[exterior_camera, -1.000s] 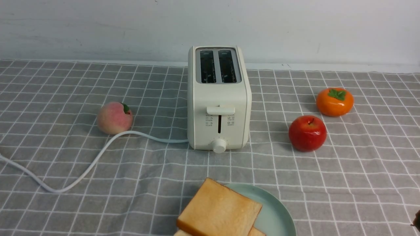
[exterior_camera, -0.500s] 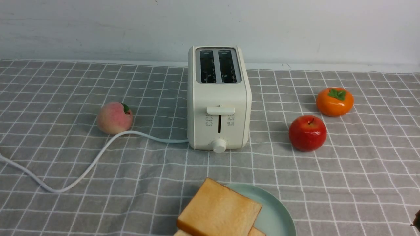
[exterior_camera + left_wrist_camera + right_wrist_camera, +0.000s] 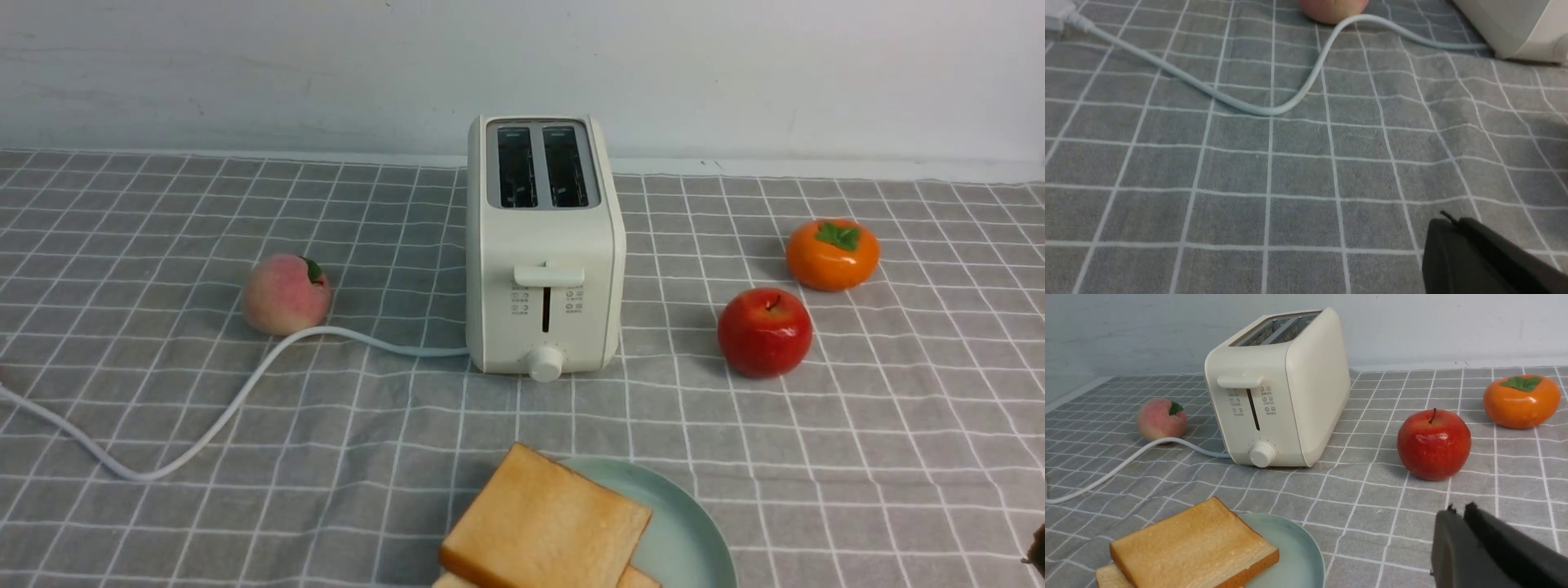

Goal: Take toasted bread from bread machine on grey coffee table place on plate.

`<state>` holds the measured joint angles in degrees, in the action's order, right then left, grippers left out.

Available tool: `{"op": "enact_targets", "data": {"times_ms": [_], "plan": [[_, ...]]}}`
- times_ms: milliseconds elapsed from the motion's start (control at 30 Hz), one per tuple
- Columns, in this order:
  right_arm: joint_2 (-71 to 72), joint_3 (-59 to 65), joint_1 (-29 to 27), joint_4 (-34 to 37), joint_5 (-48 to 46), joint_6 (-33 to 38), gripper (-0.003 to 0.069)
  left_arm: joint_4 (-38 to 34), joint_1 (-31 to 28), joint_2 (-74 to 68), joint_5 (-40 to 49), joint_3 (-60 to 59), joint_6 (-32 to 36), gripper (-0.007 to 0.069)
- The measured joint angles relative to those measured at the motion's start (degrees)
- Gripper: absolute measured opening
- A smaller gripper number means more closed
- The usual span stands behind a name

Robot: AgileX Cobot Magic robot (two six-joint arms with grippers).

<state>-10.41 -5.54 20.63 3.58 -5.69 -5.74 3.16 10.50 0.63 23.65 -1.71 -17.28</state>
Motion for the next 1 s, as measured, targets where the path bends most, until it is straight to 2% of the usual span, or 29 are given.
{"op": "enact_targets", "data": {"times_ms": [1000], "plan": [[0.1,0.0,-0.1,0.0,0.0,0.0,0.0069,-0.1,0.0,0.0,0.0,0.0,0.0,-0.0009]]}}
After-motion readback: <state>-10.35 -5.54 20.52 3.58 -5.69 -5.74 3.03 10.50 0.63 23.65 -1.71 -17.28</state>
